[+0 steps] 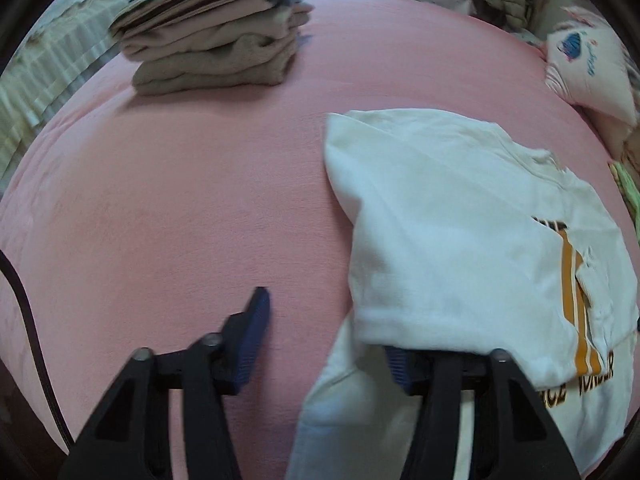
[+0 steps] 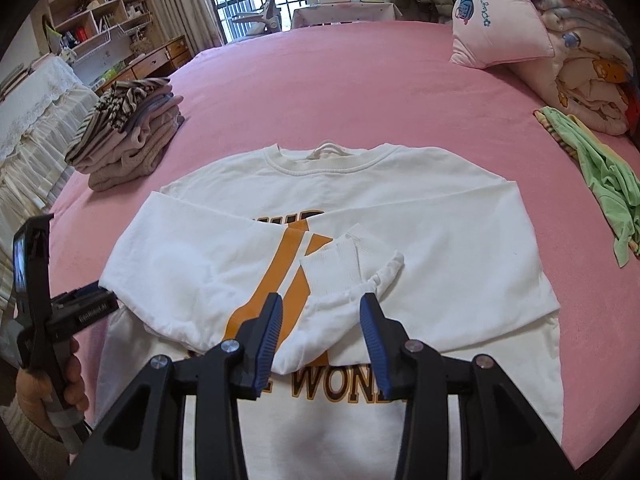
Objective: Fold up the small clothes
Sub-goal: 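Lay the sleeve over the first sleeve and open the left tool, then pinch and straighten the crossed sleeve cuffs with the right tool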
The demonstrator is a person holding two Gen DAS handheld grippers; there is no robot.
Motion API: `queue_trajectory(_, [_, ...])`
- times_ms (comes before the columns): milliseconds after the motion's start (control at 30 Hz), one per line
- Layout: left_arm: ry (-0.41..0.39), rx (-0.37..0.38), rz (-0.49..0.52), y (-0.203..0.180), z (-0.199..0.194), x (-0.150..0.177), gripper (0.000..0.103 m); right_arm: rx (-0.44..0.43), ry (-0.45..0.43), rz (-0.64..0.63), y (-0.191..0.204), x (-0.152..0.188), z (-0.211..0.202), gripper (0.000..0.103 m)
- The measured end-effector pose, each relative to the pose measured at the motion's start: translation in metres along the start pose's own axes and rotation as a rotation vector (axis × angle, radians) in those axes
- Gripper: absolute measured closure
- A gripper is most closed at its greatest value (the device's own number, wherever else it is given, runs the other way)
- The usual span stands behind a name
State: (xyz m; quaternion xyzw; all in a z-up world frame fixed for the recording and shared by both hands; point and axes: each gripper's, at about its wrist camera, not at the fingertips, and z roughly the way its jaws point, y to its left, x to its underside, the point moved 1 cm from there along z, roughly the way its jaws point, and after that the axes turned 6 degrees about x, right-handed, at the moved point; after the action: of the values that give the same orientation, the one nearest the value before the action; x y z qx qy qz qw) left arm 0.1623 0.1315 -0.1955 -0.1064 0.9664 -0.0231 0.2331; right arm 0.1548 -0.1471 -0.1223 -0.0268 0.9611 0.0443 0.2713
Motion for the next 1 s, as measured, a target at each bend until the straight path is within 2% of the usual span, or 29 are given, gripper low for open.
queue_trajectory(33, [0.005, 0.007, -0.009, 0.006, 0.0, 0.0, 0.069, 0.002, 0.004, -0.01, 0.003, -0.001, 0.004, 0.061])
queue_trajectory(67, [0.006, 0.023, -0.017, 0.012, -0.001, 0.0, 0.069, 0.008, 0.008, -0.021, 0.005, -0.001, 0.007, 0.06])
queue_trajectory(167, [-0.002, 0.071, -0.032, 0.023, -0.005, 0.0, 0.069, 0.021, 0.02, -0.05, 0.013, -0.006, 0.021, 0.06])
queue_trajectory(333, [-0.002, 0.086, -0.034, 0.025, -0.003, 0.004, 0.068, 0.051, 0.034, -0.102, 0.031, -0.019, 0.045, 0.06])
queue_trajectory(500, [0.009, 0.096, -0.046, 0.028, 0.002, 0.004, 0.066, 0.184, 0.106, -0.174, 0.042, -0.018, 0.077, 0.06])
queue_trajectory(600, [0.009, 0.102, -0.046, 0.03, 0.003, 0.005, 0.065, 0.193, 0.108, -0.178, 0.04, -0.015, 0.079, 0.06])
queue_trajectory(633, [0.01, 0.102, -0.045, 0.03, 0.003, 0.005, 0.065, 0.19, 0.11, -0.179, 0.039, -0.015, 0.079, 0.062])
queue_trajectory(667, [0.012, 0.101, -0.045, 0.03, 0.004, 0.005, 0.065, 0.186, 0.114, -0.177, 0.038, -0.015, 0.08, 0.079])
queue_trajectory(700, [0.015, 0.102, -0.046, 0.03, 0.005, 0.004, 0.065, 0.17, 0.129, -0.17, 0.035, -0.016, 0.081, 0.095])
queue_trajectory(767, [0.015, 0.099, -0.046, 0.03, 0.005, 0.004, 0.065, 0.108, 0.139, -0.111, 0.025, -0.018, 0.076, 0.097])
queue_trajectory(833, [0.014, 0.098, -0.043, 0.029, 0.005, 0.004, 0.065, 0.068, 0.104, -0.049, 0.011, -0.024, 0.062, 0.097])
queue_trajectory(1000, [0.012, 0.091, -0.04, 0.028, 0.005, 0.007, 0.065, 0.033, -0.053, 0.179, -0.051, -0.023, 0.012, 0.097])
